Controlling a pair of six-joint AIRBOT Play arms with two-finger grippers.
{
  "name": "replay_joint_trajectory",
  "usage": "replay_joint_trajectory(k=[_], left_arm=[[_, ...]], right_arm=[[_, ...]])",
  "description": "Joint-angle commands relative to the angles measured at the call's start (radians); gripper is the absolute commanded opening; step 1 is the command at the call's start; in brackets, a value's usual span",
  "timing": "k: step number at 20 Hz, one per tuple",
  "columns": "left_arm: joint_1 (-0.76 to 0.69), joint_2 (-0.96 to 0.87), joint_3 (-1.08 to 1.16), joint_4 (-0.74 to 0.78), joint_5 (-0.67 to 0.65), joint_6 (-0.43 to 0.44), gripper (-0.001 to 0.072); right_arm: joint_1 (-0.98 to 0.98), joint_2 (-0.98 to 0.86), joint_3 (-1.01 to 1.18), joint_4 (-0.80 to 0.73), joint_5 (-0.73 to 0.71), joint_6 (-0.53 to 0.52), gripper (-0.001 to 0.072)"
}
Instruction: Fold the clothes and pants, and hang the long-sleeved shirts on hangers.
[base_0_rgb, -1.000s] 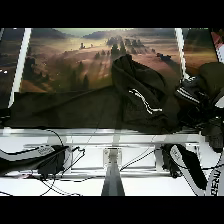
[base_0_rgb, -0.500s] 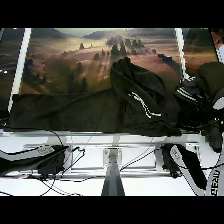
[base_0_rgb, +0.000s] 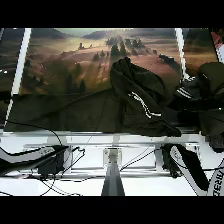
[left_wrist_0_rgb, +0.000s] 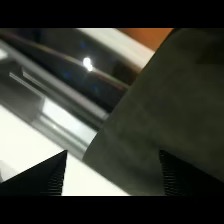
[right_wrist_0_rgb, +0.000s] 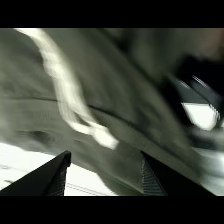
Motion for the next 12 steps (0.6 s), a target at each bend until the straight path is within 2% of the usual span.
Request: replay_joint_trajectory(k=[1, 2, 3, 4, 6, 9, 12], left_arm=[[-0.151, 0.012, 0.043, -0.006, -0.02, -0.022, 0.0523], [-0.198, 0.014, 0.042, -0.012, -0.039, -0.022, 0.0398], [-0.236, 0.02, 0.042, -0.042, -0.048, -0.016, 0.0223], [-0.273, 0.031, 0.042, -0.107, -0.048, 0.023, 0.0146], [-0.335, 0.062, 0.042, -0.257, -0.043, 0.122, 0.0017], [-0.393, 0.123, 0.042, -0.51, -0.034, 0.249, 0.0017], [-0.413, 0.19, 0.042, -0.747, -0.034, 0.27, 0.0017]], right_arm=[[0.173, 0.0, -0.017, 0.114, -0.055, -0.008, 0.0489], [0.253, 0.0, -0.05, 0.116, -0.091, -0.006, 0.0485], [0.336, 0.0, -0.084, 0.116, -0.134, -0.006, 0.0479], [0.411, 0.0, -0.117, 0.116, -0.185, 0.006, 0.0479], [0.541, 0.0, -0.179, 0.105, -0.315, 0.105, 0.0479], [0.633, 0.0, -0.234, 0.069, -0.485, 0.243, 0.0479], [0.655, 0.0, -0.253, 0.071, -0.537, 0.401, 0.0479]])
